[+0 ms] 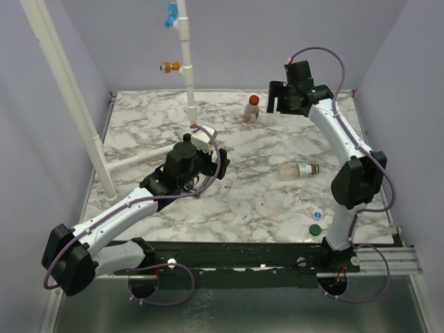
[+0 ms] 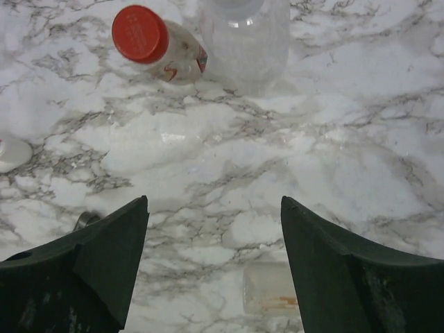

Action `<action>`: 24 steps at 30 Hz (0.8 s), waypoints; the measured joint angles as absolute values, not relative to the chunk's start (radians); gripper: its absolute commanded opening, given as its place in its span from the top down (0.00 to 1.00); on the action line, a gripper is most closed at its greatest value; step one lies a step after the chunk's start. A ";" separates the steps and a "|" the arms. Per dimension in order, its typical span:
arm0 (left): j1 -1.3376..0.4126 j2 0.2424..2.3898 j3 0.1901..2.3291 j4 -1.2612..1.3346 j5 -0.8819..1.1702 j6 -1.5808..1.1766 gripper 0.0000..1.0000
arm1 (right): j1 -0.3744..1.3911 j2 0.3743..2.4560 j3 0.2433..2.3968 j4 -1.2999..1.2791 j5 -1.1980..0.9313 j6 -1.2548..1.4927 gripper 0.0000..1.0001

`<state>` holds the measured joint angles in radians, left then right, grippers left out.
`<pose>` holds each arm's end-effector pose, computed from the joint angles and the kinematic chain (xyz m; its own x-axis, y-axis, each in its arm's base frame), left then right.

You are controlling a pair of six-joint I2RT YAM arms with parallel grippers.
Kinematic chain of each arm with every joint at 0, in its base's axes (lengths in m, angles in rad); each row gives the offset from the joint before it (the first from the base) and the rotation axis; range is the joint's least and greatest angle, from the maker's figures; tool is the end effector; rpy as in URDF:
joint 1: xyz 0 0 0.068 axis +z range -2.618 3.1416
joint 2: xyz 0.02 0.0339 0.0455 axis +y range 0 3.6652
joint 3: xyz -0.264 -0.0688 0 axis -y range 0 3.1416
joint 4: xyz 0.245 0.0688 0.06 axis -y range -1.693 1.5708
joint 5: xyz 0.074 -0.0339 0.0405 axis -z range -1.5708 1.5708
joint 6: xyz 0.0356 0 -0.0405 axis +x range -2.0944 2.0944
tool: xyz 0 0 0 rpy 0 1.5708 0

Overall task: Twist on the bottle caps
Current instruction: Place the plastic bottle at the center of the board.

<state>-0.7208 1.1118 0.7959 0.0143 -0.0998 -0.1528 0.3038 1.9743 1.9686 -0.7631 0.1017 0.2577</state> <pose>0.1969 -0.1683 0.2986 -0.3096 0.0704 -0.9482 0.5444 0.8307 -0.1161 0.4282 0.1305 0.3388 -0.6996 0.0464 -0.7130 -0.0514 0.9920 0.1149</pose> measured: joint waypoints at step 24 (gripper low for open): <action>-0.712 1.119 0.857 -0.109 -0.150 -0.267 0.01 | 0.057 1.324 1.058 -0.807 0.089 0.820 0.00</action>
